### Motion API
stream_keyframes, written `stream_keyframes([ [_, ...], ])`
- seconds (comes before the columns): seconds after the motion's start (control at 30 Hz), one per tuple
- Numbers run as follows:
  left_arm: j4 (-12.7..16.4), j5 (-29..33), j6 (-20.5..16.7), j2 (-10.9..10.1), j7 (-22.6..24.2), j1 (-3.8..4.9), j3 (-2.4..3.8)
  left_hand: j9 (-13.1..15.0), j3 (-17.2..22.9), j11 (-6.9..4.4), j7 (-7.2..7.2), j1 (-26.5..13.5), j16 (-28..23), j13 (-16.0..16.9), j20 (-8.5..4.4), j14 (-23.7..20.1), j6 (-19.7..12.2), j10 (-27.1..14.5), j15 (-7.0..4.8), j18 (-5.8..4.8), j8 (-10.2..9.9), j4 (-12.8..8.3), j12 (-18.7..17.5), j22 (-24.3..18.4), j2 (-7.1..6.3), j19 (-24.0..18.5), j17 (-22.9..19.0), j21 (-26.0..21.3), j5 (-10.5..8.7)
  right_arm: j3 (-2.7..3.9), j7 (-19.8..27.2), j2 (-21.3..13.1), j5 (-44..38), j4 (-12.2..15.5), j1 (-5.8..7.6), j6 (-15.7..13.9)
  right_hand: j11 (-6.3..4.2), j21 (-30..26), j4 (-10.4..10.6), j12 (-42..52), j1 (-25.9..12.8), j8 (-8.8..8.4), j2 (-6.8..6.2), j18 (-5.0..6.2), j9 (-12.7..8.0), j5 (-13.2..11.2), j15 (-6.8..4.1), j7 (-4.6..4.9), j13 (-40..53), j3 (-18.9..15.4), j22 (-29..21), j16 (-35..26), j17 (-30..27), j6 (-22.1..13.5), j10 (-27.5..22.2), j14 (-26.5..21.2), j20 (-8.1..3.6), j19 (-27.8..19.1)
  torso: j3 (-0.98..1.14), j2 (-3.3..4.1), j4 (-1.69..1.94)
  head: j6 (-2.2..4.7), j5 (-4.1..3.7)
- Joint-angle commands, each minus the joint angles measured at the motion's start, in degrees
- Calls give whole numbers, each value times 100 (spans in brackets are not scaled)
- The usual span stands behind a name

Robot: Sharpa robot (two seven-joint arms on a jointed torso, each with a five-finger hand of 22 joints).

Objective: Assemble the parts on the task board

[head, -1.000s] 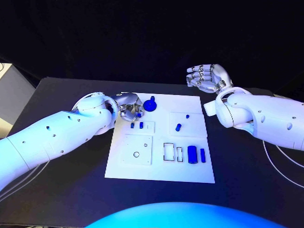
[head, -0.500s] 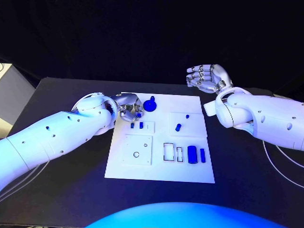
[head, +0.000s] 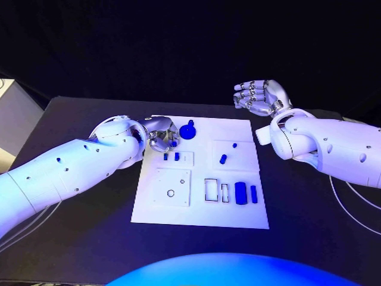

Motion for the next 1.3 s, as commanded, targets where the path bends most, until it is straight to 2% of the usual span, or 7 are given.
stream_keyframes([
  [0.03,-20,-4,146,-11,-79,-17,-11,-49,24,-13,-19,-33,36,33,13,-29,-127,-85,2,-46,-100,21,88,-17,-72,-26,16,-27,35,1,42,-2,-46,9,-3,73,-8,14,-14,-29,-78,-33,-11,21,-9,-5,0,271,-9,2,-6,-32,-6,32,30,19,24,29,-2,-2,-1,-2,-1],
  [0.4,-21,-2,160,-20,-144,-17,-11,-161,27,-33,-73,-91,121,126,9,76,-361,-195,-10,-46,-272,75,336,-46,-143,10,213,-54,20,1,27,-3,-46,44,-4,76,-7,13,-15,-30,-80,-34,-11,20,-10,-5,1,273,-10,2,-8,-33,-7,32,29,17,24,27,-4,-3,5,-5,-8],
  [0.83,-59,-3,131,-25,-191,-17,-10,-180,41,-40,-75,-76,134,151,5,81,-388,-218,-15,-45,-293,80,404,-51,-136,18,224,-59,23,1,15,-8,-49,45,-5,87,-5,12,-14,-33,-85,-36,-12,20,-12,-7,3,275,-10,0,-11,-35,-9,30,26,15,26,25,-2,-1,-1,-3,-5],
  [1.0,-131,-5,61,-48,-186,-17,-8,-188,75,-40,-57,-33,136,164,-2,66,-373,-251,-20,-44,-290,66,443,-51,-116,26,200,-56,28,1,-98,-21,-159,36,-8,228,-13,26,-77,-41,-34,-34,3,27,-15,-95,-8,264,-8,24,-27,-27,-18,55,33,41,18,46,-4,-1,-4,13,-13],
  [1.13,-246,188,-13,-93,-121,-16,25,-196,122,-22,-22,9,105,168,-5,-23,-337,-311,-11,-46,-276,52,474,-47,-99,25,57,-48,37,1,-174,-43,-617,10,-15,479,-75,144,-247,-22,102,27,45,29,-2,-277,-91,198,-5,73,-6,62,-7,213,160,237,-74,230,-7,-3,-6,23,-23],
  [1.23,-392,555,-222,-178,16,-14,71,-203,195,9,45,50,69,173,1,-94,-274,-327,8,-47,-249,34,530,-34,-83,29,-35,-24,75,1,-221,-88,-1536,-23,-19,837,-247,385,-456,29,270,182,141,18,48,-479,-260,14,-13,39,104,195,29,580,565,562,-265,499,-2,-11,-10,51,-37],
  [1.3,-447,839,-333,-232,100,-12,107,-217,240,59,79,13,-143,119,33,-477,-214,-405,52,-48,-215,44,497,-45,-127,-49,-687,-58,73,1,-266,-120,-1945,-31,-20,1003,-293,515,-530,-9,323,204,176,0,50,-522,-322,-24,-18,-36,179,241,45,682,711,697,-346,589,-3,-15,4,78,-62],
])
